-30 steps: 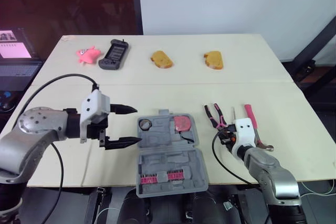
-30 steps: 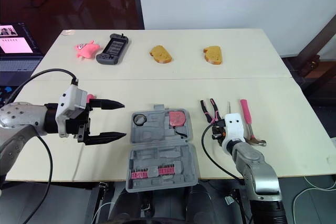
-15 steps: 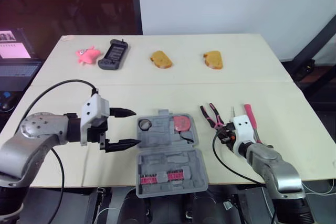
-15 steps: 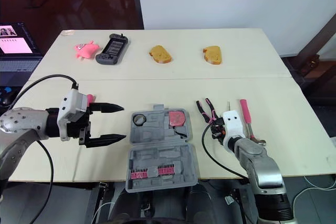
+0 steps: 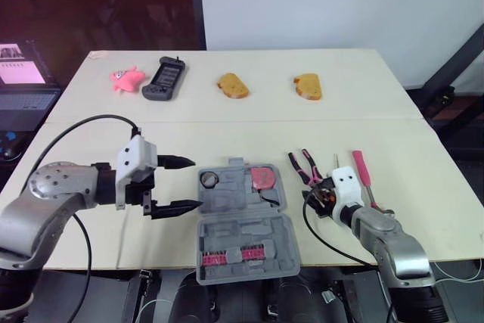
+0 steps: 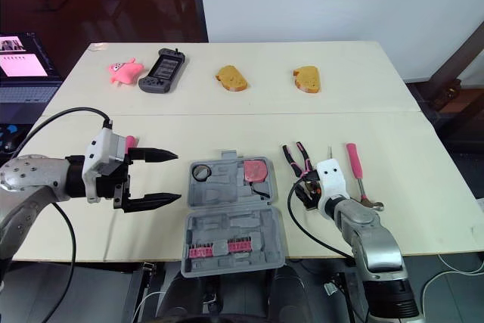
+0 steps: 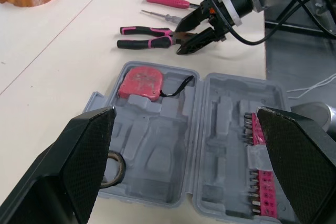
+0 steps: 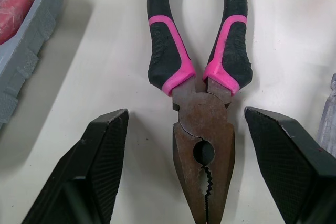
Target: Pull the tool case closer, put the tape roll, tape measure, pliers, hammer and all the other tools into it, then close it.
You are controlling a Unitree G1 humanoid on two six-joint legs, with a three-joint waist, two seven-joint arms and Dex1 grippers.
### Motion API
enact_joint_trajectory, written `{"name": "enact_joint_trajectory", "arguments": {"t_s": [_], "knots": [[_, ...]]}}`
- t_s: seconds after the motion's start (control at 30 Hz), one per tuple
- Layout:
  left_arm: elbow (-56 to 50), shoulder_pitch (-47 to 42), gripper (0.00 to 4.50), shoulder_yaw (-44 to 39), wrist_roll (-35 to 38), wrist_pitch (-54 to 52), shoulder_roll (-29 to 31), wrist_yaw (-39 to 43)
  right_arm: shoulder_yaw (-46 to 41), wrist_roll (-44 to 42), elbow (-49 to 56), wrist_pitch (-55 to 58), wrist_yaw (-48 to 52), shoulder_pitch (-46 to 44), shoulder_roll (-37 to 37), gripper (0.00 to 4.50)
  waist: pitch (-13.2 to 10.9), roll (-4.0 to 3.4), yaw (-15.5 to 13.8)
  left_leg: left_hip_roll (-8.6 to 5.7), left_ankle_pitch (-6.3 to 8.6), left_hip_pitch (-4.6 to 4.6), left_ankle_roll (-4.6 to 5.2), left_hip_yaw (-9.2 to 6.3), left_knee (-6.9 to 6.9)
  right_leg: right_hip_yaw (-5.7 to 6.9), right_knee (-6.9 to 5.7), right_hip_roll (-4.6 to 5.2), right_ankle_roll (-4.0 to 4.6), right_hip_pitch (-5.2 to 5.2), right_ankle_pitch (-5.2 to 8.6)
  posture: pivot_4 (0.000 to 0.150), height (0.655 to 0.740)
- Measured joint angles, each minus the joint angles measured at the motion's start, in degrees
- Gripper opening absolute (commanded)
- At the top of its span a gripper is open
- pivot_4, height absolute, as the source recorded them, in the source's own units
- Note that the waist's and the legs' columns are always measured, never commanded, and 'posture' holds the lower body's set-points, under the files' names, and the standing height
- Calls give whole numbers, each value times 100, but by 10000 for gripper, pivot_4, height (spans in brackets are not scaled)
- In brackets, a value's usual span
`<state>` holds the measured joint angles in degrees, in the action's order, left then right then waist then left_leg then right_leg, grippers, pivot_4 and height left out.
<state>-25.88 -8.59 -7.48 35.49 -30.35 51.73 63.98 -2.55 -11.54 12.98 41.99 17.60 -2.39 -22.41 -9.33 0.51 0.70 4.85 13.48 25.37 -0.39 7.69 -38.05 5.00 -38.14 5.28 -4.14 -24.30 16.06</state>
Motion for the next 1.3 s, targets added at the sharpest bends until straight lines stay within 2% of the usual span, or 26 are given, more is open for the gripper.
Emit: {"name": "enact_joint_trajectory", "arguments": {"t_s": [0.07, 0.17, 0.3, 0.6, 0.77, 0.87, 0.97, 1.07, 1.17, 1.3], "knots": [[5, 0, 45000, 0, -1, 3, 0, 3, -40, -1, -2, 0, -33, 0, 50, 37756, 0, 0, -3, 0, 0, 0, 0, 0, 0, 0, 0, 0, 0, 0, 0, 1500, 7188], [7, 0, 45000, 0, -4, 20, 0, 7, -86, -1, -25, -10, -60, 0, 91, 29643, 0, 0, -2, 0, 0, 0, 0, 0, 0, 0, 0, 0, 0, 0, 0, 1500, 7188], [11, 0, 45000, 0, -6, 60, 0, 9, -134, -2, -60, -24, -62, 0, 98, 10020, 0, 0, 4, 0, 0, 0, 0, 0, 0, 0, 0, 0, 0, 0, 0, 1500, 7188], [133, 165, 45000, -15, -8, 147, 0, 20, -172, -1, -59, -17, 49, -16, -23, 9696, -1, -1, -4, -1, 0, 0, 0, 0, 0, 0, 0, 2, 0, -1, 0, 1500, 7188], [289, 413, 45000, -86, -123, 243, 4, -35, -245, -67, 12, 262, 519, -281, -833, 9696, -4, -6, 3, -1, 0, 0, 0, 0, 1, -1, 0, 2, 0, -4, 0, 1500, 7188], [303, 622, 45000, -175, -147, 374, -3, -43, -163, -244, 87, 534, 1169, -719, -1532, 9696, -6, -12, 27, 1, 1, 0, 1, 0, 3, -2, 0, 1, 1, -8, 0, 1500, 7188], [368, 1022, 45000, -499, -231, 627, -2, 1, 280, -261, 140, 439, 2207, -1395, -2592, 9696, -12, -20, 28, 2, 1, 1, 2, 1, 7, -4, 0, -1, 2, -14, 1, 1500, 7188], [482, 1283, 45000, -715, -257, 810, -4, 38, 721, -313, 154, 268, 3105, -2113, -3091, 9696, -13, -20, 24, 4, 1, 1, 2, 2, 7, -3, 0, -1, 3, -15, 1, 1500, 7188], [555, 1694, 45000, -1057, -305, 1042, -51, 80, 1576, -325, 10, 275, 4323, -3384, -3341, 9696, -16, -25, 59, 4, 1, 1, 2, 8, 5, -5, 0, 4, 4, -20, 0, 1500, 7188], [538, 2256, 45000, -1401, -356, 1281, -268, 72, 2511, -221, -141, 412, 5410, -4661, -3283, 9696, -16, -25, 25, 4, 4, 4, 6, 7, 5, -1, 1, 12, 5, -23, 0, 1500, 7188]]}}
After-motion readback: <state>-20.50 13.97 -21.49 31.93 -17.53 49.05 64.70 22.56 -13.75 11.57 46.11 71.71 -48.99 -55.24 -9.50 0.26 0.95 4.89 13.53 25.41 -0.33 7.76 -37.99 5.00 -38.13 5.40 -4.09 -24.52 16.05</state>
